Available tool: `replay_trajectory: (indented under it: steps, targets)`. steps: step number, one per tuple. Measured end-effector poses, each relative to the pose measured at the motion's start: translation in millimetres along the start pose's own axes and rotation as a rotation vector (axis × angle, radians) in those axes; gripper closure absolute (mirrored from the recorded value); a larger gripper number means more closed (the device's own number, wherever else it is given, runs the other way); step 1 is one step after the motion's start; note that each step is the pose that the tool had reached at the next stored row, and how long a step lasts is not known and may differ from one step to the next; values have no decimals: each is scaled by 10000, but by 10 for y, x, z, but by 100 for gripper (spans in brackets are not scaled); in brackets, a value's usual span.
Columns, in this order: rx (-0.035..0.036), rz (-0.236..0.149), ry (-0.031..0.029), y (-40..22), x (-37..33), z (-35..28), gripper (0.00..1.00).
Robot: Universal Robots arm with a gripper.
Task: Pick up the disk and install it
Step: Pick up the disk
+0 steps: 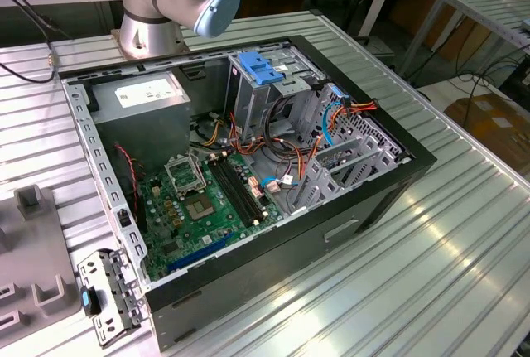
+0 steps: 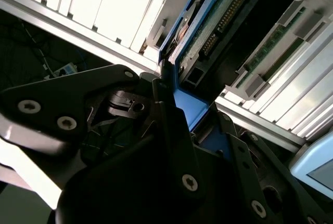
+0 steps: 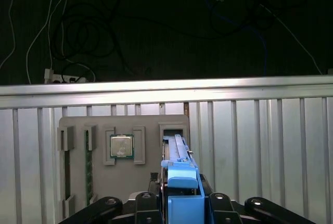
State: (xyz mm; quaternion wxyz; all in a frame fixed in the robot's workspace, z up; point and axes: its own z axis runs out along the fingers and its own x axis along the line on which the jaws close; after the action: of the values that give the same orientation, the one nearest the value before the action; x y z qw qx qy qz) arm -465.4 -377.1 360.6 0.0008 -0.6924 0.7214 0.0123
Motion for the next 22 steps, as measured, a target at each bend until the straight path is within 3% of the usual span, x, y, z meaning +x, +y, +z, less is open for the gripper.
replay_trajectory:
  steps: [22]
  targets:
    - [0,0,0,1,-1,-46,63]
